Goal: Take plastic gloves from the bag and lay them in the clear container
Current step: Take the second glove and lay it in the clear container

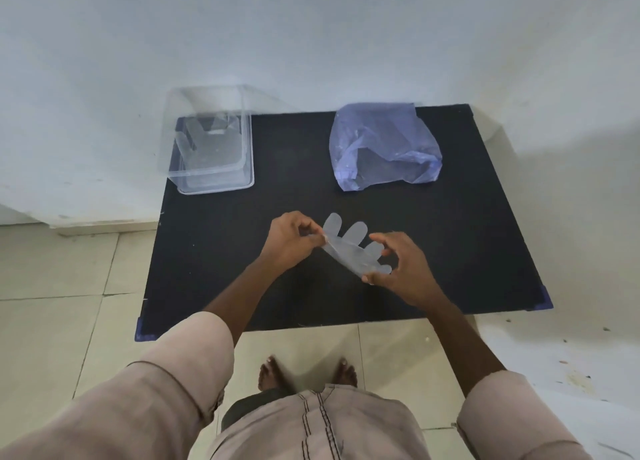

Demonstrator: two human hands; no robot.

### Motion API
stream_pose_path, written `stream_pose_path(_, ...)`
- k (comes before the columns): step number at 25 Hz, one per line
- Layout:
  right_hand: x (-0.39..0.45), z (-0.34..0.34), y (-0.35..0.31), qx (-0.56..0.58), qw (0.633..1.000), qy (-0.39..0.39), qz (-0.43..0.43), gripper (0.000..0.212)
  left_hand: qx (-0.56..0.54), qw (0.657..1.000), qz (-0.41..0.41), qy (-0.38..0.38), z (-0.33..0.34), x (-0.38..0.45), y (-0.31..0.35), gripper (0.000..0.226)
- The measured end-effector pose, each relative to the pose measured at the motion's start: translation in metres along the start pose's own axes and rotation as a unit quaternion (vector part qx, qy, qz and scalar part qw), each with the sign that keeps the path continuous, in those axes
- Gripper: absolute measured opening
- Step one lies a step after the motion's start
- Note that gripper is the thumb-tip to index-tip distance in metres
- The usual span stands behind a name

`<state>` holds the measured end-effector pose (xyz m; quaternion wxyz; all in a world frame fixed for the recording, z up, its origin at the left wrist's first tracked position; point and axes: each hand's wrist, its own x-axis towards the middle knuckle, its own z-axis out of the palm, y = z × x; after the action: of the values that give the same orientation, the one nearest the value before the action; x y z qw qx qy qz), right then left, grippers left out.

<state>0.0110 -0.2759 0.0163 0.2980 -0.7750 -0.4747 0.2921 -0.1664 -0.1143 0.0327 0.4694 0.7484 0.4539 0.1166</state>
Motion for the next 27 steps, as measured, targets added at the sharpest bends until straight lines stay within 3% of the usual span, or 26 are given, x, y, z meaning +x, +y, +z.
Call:
stream_pose_path(3,0.004,0.005,-0.002,0.037,0.997,0.056,-0.042,0.037,-0.003,1.000,-0.019,0.003,-0.005,0.002,0.010,0.011)
stream_pose_path(5,0.007,0.007,-0.004,0.093,0.992,0.089,-0.017,0.021,-0.007,1.000,-0.020,0.007,-0.011,0.001,0.012,0.009)
stream_pose_path(8,0.013,-0.001,-0.017,0.209,0.973,0.089,0.047,0.014,-0.032,0.999,-0.028,-0.001,-0.022,-0.004,0.017,0.005)
stream_pose_path(12,0.020,-0.021,-0.041,0.319,0.943,0.088,0.034,0.012,-0.126,0.992,-0.020,0.008,-0.040,-0.010,0.027,0.011)
stream_pose_path(18,0.036,-0.050,-0.086,0.307,0.949,0.073,0.012,0.013,-0.263,0.964,0.036,-0.020,-0.066,-0.004,0.041,0.010)
stream_pose_path(27,0.055,-0.021,-0.167,0.325,0.943,0.066,-0.014,0.007,-0.313,0.946,0.088,-0.018,-0.144,0.002,0.032,0.008)
